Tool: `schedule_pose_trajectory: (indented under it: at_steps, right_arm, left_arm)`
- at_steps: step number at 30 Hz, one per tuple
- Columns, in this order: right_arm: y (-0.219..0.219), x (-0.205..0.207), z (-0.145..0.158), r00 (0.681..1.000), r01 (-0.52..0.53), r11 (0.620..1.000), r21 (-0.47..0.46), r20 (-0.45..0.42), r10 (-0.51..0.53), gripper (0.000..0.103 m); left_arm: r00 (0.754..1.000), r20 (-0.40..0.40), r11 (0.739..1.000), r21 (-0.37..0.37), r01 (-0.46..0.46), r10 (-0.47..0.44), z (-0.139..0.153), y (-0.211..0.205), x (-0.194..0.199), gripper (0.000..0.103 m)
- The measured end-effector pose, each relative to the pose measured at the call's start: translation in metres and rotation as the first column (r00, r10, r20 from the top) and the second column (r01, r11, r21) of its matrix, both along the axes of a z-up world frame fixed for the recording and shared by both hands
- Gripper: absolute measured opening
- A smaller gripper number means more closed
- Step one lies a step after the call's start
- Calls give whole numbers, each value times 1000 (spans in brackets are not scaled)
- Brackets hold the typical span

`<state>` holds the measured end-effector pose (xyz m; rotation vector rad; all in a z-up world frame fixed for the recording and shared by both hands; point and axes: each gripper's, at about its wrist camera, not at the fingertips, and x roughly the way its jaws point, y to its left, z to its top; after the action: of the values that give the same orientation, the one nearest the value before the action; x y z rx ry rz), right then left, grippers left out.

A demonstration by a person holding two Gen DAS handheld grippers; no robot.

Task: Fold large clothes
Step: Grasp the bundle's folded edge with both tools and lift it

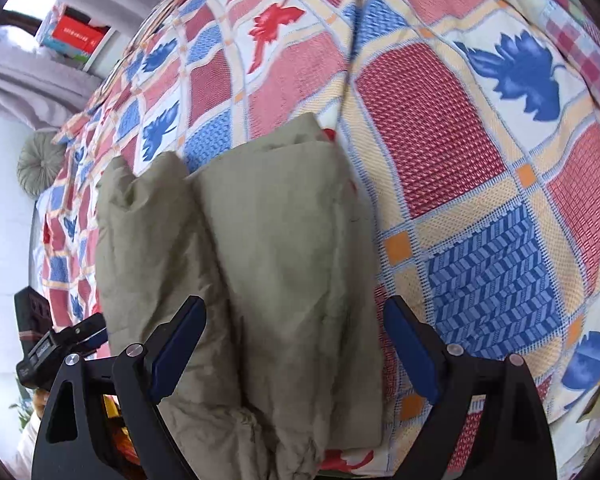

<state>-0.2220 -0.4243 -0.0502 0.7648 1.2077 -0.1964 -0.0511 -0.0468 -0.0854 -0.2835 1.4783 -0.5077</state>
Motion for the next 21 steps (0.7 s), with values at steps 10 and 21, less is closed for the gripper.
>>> schedule_pose_trajectory:
  at_steps: [10, 21]
  right_arm:
    - [-24, 8, -63, 991, 37, 919, 392, 101, -83, 103]
    - [31, 66, -54, 928, -371, 916, 155, 80, 363, 103]
  left_arm:
    - [995, -91, 975, -221, 21, -42, -33, -26, 22, 103]
    - [989, -102, 971, -225, 81, -106, -54, -62, 33, 103]
